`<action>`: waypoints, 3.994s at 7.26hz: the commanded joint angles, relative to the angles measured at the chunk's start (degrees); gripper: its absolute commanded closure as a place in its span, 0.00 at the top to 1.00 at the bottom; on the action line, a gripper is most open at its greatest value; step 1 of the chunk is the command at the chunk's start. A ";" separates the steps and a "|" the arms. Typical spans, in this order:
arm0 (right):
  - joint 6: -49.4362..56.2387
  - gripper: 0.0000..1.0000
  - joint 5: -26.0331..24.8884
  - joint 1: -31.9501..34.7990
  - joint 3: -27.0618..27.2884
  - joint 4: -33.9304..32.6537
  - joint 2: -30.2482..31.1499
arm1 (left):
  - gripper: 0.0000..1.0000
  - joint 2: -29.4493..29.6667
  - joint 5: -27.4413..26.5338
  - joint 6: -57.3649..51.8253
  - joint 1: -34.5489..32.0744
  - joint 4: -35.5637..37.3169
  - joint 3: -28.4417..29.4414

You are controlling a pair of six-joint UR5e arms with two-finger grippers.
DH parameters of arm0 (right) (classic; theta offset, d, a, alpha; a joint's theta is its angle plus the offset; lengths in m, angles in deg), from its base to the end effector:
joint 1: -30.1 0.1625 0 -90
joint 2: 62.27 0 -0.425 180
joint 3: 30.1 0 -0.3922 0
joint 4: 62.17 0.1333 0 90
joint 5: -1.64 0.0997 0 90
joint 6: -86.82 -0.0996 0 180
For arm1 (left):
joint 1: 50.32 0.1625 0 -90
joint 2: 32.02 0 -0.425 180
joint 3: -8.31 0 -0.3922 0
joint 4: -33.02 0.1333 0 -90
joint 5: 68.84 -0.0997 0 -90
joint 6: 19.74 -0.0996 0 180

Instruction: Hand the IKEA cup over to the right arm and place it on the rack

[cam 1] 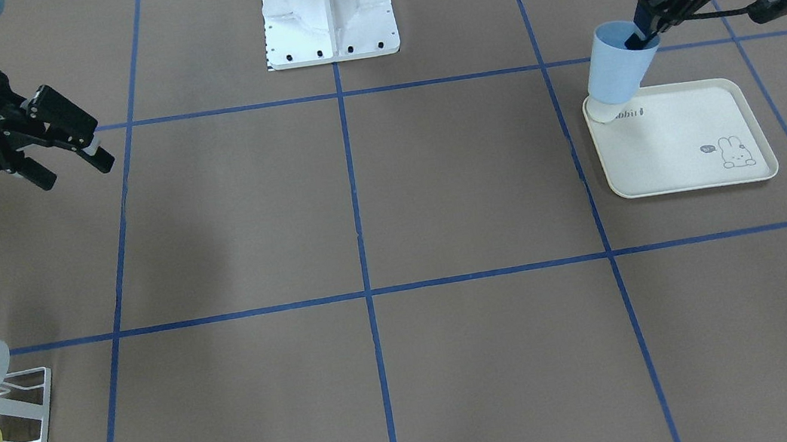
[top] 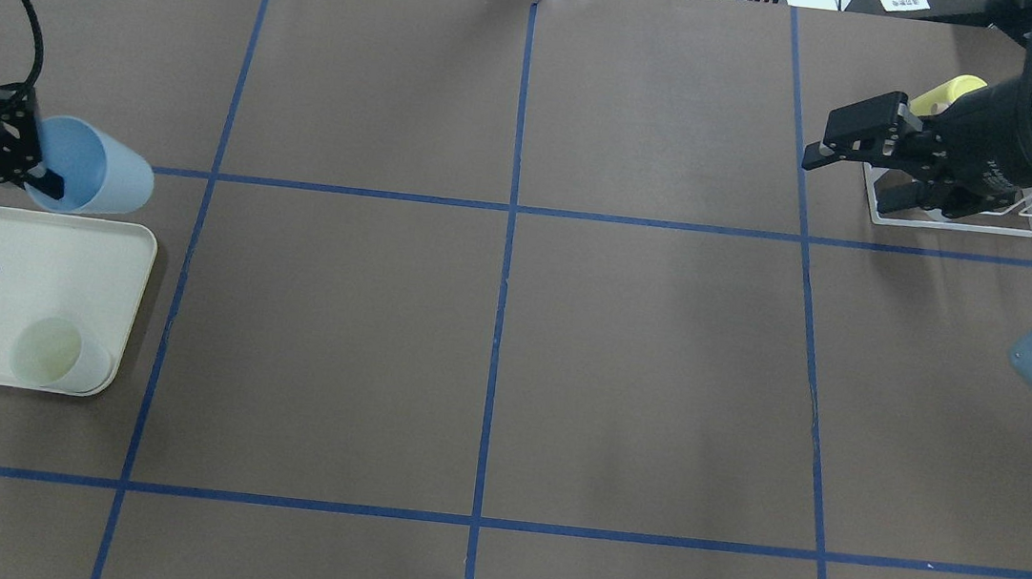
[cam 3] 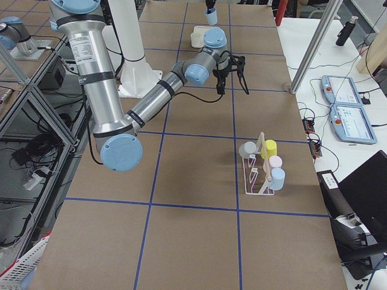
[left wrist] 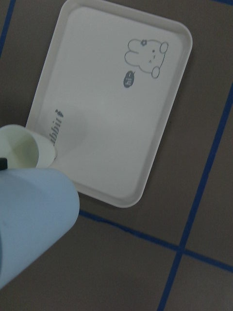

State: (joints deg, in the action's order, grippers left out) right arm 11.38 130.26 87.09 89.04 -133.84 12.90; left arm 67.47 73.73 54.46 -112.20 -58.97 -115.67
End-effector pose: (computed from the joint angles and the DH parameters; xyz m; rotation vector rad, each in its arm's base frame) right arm -0.2162 -0.4633 0.2489 0.1190 -1.1979 0.2833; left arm 0.1727 -0.4381 0.2833 -0.2142 1.1168 -0.3529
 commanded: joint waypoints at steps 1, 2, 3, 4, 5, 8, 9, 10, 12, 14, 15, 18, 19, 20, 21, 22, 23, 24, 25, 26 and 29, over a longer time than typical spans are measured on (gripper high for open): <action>-14.41 0.98 -0.04 -2.58 -0.39 13.60 -0.38 | 0.00 3.42 2.44 21.34 2.97 -24.00 4.87; -20.13 0.98 -0.04 -3.02 -1.18 21.23 -0.38 | 0.00 3.69 2.27 30.22 6.22 -35.51 6.37; -24.88 0.98 -0.04 -3.46 -2.06 28.88 -0.38 | 0.00 5.69 2.27 37.18 7.29 -44.33 8.82; -27.02 0.98 -0.13 -4.16 -3.28 35.40 -0.47 | 0.00 7.89 2.18 44.56 8.96 -50.24 9.89; -27.13 0.98 -0.30 -4.43 -3.99 40.68 -0.47 | 0.00 10.61 2.01 51.16 9.58 -53.87 10.16; -31.76 0.98 -5.54 -7.84 -4.17 51.24 -2.31 | 0.00 14.59 -10.15 69.36 15.98 -68.17 10.16; -33.09 0.98 -9.49 -10.21 -4.26 55.11 -2.92 | 0.00 14.59 -13.34 74.29 16.96 -73.37 10.25; -34.15 0.98 -12.23 -11.89 -4.44 58.46 -3.63 | 0.00 14.59 -15.99 79.82 17.23 -78.03 10.78; -39.32 0.98 -16.37 -15.05 -5.40 63.65 -7.74 | 0.00 14.59 -18.98 89.59 18.19 -91.46 14.89; -40.58 0.97 -23.64 -21.19 -5.93 69.01 -8.81 | 0.00 14.59 -26.17 95.16 22.91 -99.05 15.79; -40.58 0.97 -24.90 -23.05 -6.37 69.82 -9.77 | 0.00 14.68 -30.12 97.00 25.82 -102.22 15.70; -40.40 0.97 -25.96 -24.30 -7.51 70.18 -12.32 | 0.00 14.85 -34.21 99.47 29.71 -106.20 15.70; -40.40 0.97 -26.23 -24.56 -7.60 70.18 -12.59 | 0.00 14.94 -34.29 99.57 30.15 -106.20 15.70; -40.40 0.97 -26.14 -25.00 -7.95 70.18 -12.77 | 0.00 15.03 -35.60 99.65 30.42 -106.20 15.70; -40.40 0.97 -26.14 -25.61 -8.04 71.05 -12.77 | 0.00 15.03 -35.96 99.66 31.11 -106.29 15.79; -40.40 0.97 -26.14 -26.23 -8.04 71.41 -12.77 | 0.00 15.29 -36.05 99.66 31.73 -106.29 15.70; -40.31 0.96 -26.14 -27.01 -7.96 71.50 -12.86 | 0.00 15.73 -36.05 99.57 32.00 -106.29 15.79; -40.31 0.96 -26.14 -27.37 -7.95 71.50 -12.95 | 0.00 15.73 -36.05 99.57 32.09 -106.29 15.79; -40.31 0.95 -26.23 -27.37 -7.95 71.50 -13.21 | 0.00 15.73 -36.40 99.57 32.26 -106.20 15.88; -40.31 0.94 -26.23 -27.37 -7.95 71.50 -13.30 | 0.00 15.73 -36.49 99.57 32.35 -106.20 15.97; -40.22 0.49 -26.14 -27.37 -7.87 71.50 -13.56 | 0.00 15.73 -36.49 99.48 32.62 -106.29 16.05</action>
State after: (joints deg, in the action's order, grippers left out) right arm -28.85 104.05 59.72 81.10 -62.36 -0.61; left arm 83.21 37.25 153.96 -79.64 -165.29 -99.65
